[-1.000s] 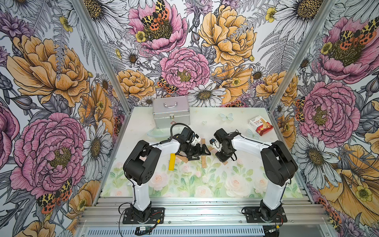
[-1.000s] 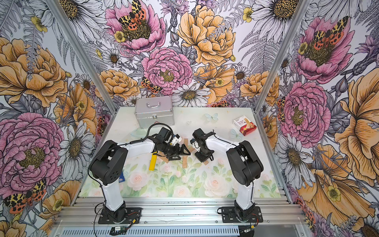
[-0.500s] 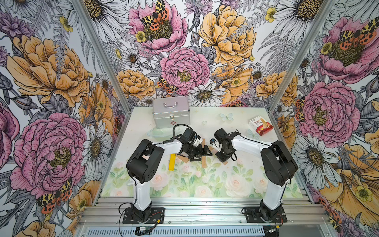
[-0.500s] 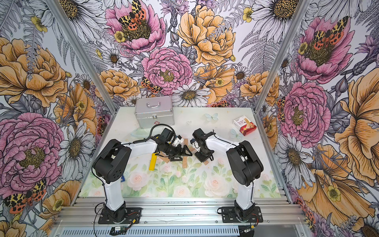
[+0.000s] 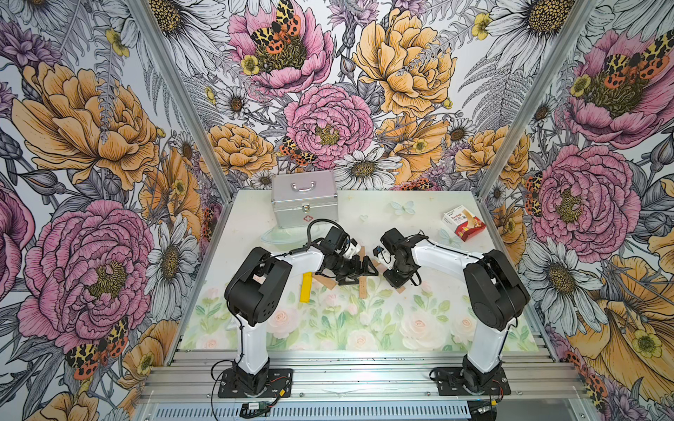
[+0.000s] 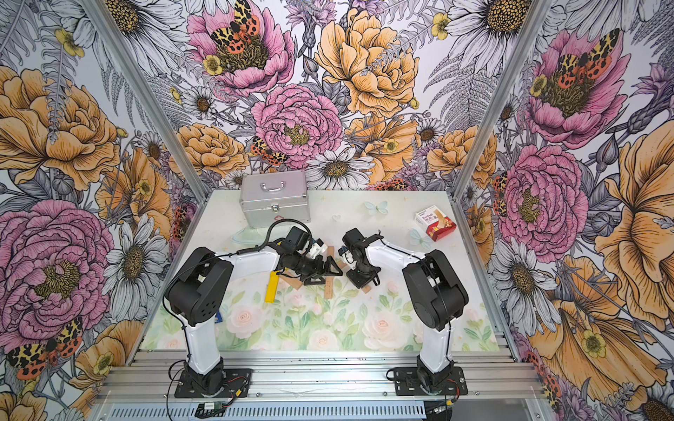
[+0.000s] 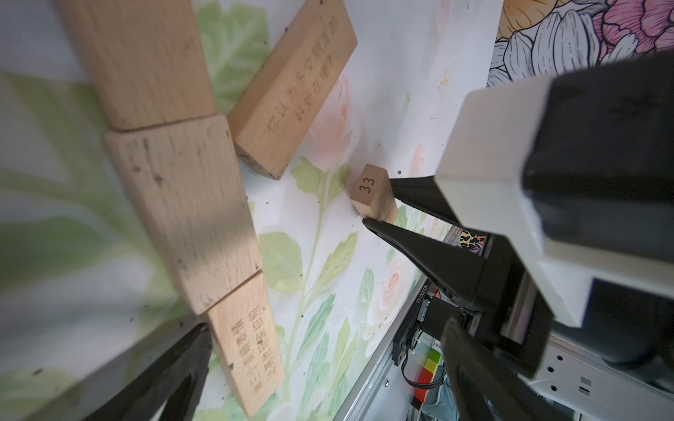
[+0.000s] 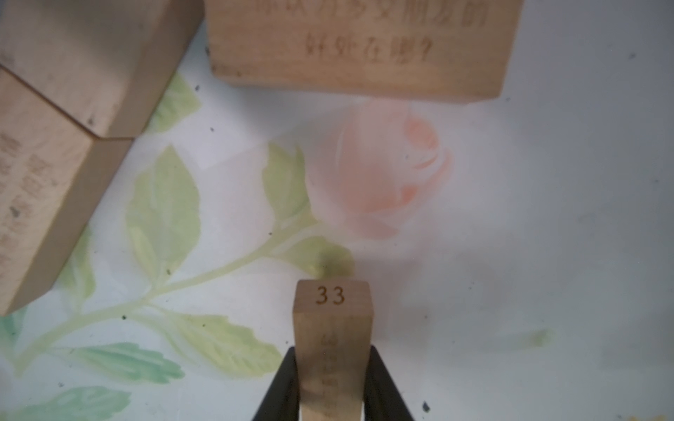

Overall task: Assemble the letter k with building blocks
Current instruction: Adjust the building block at the center of the board, then assemble the building block at the center of the board.

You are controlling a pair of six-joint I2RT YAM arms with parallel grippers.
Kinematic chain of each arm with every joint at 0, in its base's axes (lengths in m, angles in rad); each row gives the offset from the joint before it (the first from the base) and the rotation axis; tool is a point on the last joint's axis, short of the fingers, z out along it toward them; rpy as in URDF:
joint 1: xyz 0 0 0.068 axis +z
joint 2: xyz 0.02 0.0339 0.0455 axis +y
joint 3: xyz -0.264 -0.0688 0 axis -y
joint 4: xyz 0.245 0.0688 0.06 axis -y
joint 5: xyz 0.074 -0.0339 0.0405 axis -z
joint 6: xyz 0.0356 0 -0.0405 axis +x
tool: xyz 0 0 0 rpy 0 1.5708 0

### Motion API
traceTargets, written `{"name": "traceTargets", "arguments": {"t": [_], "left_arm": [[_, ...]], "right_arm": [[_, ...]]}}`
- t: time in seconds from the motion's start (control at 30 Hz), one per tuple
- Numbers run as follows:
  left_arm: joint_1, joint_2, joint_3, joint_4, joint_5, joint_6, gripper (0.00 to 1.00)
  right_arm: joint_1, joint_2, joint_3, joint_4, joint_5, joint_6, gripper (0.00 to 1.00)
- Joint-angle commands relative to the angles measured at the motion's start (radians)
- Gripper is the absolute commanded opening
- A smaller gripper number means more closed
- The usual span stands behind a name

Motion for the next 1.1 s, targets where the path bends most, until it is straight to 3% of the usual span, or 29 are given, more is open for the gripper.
{"name": "traceTargets", "arguments": {"t": [0.0,0.57,1.07], "left_arm": [[0.051,-0.067,-0.026,0.016,0.017,-0.013,0.99],[0.208,-0.255,-0.115,-0.084,0.031,0.104,0.99],[0.245,-0.328,-0.157,-0.089,0.029,0.124,0.99]], "right_arm": [[-0.008,0.008,0.014,-0.003,-0.017,0.016,0.02],[0.043,0.048,0.068,-0.009,-0.088,-0.018,0.01],[0.076,0.123,0.161,-0.041,-0.085,-0.071,0.03]]}}
